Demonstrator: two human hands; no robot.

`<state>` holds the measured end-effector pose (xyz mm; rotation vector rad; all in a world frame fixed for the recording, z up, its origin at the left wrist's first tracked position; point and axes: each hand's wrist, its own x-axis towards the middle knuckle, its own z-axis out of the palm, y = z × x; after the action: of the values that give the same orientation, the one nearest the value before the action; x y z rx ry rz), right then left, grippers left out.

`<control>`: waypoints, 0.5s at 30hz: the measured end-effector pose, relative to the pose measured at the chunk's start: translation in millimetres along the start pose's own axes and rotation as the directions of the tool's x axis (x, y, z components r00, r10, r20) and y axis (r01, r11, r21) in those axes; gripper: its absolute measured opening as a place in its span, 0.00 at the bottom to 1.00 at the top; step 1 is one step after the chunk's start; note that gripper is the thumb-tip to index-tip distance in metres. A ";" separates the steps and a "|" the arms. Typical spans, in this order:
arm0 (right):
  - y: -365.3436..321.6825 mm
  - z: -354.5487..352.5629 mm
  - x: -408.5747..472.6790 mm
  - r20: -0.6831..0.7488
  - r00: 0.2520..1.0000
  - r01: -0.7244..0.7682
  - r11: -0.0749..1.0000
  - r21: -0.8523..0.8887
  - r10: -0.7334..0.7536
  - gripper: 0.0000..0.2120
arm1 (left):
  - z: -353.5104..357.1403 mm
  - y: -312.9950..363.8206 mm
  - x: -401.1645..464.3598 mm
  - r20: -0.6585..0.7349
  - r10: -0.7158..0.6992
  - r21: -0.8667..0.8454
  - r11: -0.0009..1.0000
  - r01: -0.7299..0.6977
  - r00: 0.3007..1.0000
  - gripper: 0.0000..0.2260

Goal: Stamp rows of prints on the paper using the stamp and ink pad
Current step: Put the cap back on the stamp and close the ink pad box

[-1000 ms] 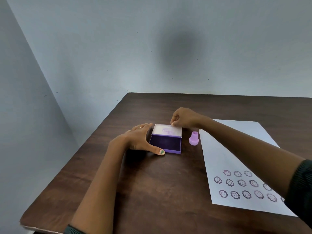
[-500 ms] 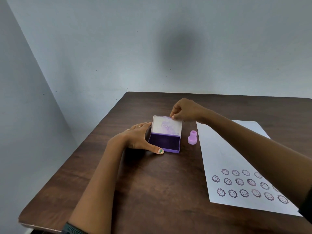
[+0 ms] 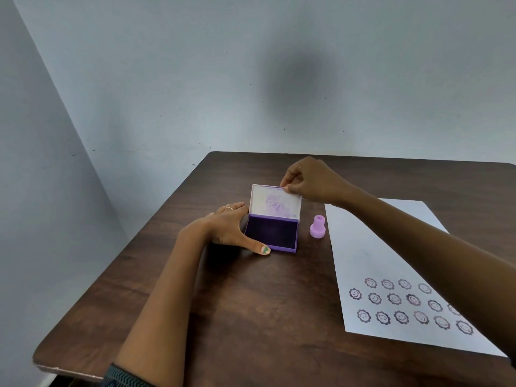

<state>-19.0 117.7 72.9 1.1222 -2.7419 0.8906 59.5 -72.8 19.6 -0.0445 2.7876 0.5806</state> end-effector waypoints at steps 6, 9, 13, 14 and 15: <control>3.8 6.3 1.6 -0.001 0.999 -0.033 0.999 0.021 0.033 0.05 | -0.4 0.2 -0.7 -0.004 -0.013 0.013 1.000 0.013 1.000 0.51; 6.5 7.2 0.7 0.007 0.998 -0.060 0.996 0.068 0.060 0.05 | -0.2 1.4 -2.2 -0.008 -0.010 0.017 1.000 0.010 1.000 0.50; 5.7 3.5 -5.4 0.001 0.999 -0.051 0.996 0.079 0.051 0.04 | -1.1 3.8 -2.9 -0.008 -0.018 0.012 1.000 0.018 1.000 0.49; 4.5 2.8 -7.8 -0.002 0.999 -0.039 0.997 0.073 0.040 0.04 | -1.1 3.8 -2.9 -0.011 -0.017 0.010 1.000 0.017 1.000 0.49; 2.9 2.5 -10.5 -0.006 1.000 -0.026 0.998 0.065 0.026 0.04 | -1.2 3.4 -2.7 -0.014 -0.015 0.005 1.000 0.015 1.000 0.49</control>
<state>-12.8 124.7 66.8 1.0938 -2.7470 0.9914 61.5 -70.2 22.8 -0.0686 2.7998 0.5717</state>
